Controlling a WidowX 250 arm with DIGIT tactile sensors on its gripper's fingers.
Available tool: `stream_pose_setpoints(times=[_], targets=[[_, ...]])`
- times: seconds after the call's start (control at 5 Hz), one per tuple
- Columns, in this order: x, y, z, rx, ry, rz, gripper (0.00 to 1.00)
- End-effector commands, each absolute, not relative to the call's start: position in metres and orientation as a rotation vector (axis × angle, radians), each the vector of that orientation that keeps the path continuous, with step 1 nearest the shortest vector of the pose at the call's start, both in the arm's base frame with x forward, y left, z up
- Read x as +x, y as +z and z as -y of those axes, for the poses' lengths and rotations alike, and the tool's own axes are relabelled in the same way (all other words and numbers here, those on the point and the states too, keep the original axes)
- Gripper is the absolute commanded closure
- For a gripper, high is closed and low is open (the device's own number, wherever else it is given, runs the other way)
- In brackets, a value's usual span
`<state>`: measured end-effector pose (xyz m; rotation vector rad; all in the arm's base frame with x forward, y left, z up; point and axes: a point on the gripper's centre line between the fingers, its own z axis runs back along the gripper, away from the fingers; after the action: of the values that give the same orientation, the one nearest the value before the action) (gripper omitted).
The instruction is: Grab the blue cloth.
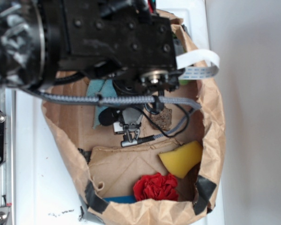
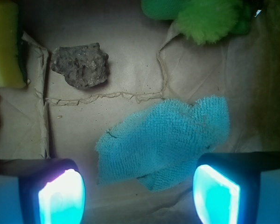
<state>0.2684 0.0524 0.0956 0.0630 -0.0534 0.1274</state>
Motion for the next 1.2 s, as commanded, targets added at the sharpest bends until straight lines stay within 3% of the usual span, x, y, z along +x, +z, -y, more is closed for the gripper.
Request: stream_pose_setpoints(times=[0.0,0.2,0.4,0.6,0.8,1.0], targets=[[0.264,0.096,-0.053,-0.016,0.321,0.049,0.0],[0.264,0.085,-0.05,-0.062,0.493,0.054,0.0],[0.269,0.076,-0.051,-0.06,0.619,0.114,0.0],[0.279,0.07,-0.053,-0.073,0.789,0.127,0.0],[0.291,0.06,-0.061,-0.024,0.972,0.123,0.0],[0.298,0.055,-0.063,-0.024,1.006,0.111,0.0]])
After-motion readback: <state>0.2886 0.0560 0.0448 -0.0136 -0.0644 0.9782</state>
